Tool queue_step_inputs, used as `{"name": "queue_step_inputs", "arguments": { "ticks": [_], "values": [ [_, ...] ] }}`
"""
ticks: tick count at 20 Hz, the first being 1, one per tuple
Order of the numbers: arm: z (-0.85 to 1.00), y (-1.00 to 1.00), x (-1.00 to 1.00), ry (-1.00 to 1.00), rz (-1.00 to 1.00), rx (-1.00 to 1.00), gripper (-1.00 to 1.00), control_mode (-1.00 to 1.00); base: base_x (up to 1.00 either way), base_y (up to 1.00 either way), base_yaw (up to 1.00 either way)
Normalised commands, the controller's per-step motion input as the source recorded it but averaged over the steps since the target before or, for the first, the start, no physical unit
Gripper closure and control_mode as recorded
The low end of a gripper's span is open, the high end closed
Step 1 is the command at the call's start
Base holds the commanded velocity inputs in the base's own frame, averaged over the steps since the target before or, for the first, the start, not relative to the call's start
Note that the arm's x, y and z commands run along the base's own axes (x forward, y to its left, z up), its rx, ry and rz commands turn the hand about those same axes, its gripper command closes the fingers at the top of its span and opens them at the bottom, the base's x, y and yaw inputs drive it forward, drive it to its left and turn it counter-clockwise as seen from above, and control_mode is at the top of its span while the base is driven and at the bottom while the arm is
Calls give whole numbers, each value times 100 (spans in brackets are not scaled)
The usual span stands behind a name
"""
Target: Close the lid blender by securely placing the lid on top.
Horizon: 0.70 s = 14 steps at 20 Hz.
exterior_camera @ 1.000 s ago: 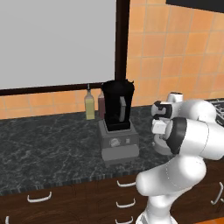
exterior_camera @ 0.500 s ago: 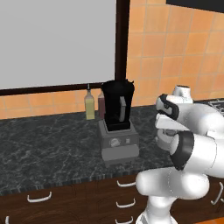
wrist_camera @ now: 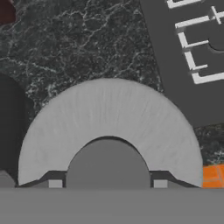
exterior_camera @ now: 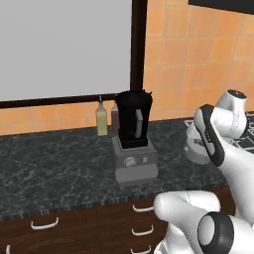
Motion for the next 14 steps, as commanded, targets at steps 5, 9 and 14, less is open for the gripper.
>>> {"name": "queue_step_inputs", "arguments": {
  "ticks": [5,9,14],
  "values": [
    [100,4,-5,-29,-2,-4,100,-100,0,0,0],
    [100,1,-7,-24,0,-6,100,-100,0,0,0],
    [100,4,0,-17,0,-8,100,-100,0,0,0]
  ]
}}
